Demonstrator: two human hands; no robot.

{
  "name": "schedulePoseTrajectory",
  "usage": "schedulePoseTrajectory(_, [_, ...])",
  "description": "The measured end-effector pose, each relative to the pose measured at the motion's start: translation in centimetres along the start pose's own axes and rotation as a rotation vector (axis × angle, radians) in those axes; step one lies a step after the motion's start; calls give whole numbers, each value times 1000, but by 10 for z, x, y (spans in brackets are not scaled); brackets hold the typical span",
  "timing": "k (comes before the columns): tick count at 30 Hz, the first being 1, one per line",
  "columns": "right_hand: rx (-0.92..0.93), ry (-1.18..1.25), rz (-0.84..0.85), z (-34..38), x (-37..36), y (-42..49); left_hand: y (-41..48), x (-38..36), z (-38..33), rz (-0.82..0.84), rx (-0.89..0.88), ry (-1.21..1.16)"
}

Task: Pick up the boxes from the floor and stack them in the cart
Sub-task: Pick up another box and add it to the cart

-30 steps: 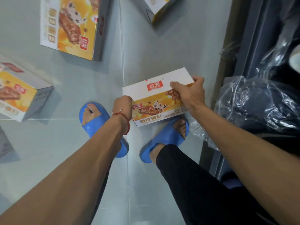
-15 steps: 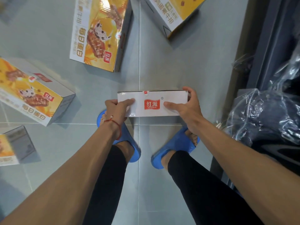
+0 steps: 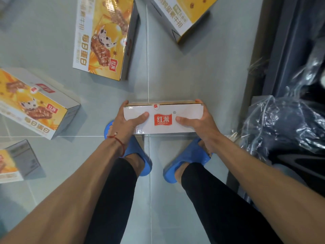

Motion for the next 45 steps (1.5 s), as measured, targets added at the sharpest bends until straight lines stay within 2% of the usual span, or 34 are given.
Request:
schedulePoseTrajectory(6, [23, 56, 12, 47, 3, -86, -81, 11, -57, -9, -73, -16])
schedulePoseTrajectory(16, [108, 208, -82, 144, 10, -269, -252, 45, -168, -36, -169, 48])
schedulePoseTrajectory(25, [180, 363, -135, 192, 11, -438, -417, 73, -253, 0, -367, 274])
schedulePoseTrajectory(31, [261, 477, -231, 204, 0, -517, -482, 91, -285, 66, -444, 361])
schedulePoseTrajectory(38, [332, 657, -384, 194, -28, -583, -523, 108, -310, 217, -533, 489])
schedulePoseTrajectory(45, [296, 888, -513, 143, -63, -637, -558, 106, -307, 317, -486, 625])
Point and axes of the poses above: each hand's wrist, its own y-axis towards the middle knuckle, its own x-axis out of the back of the hand, z = x × y, the point moved 8 cm from there along y, towards the middle knuckle, and after that the axes turned 2 degrees about -x, right-handed, at the moved point
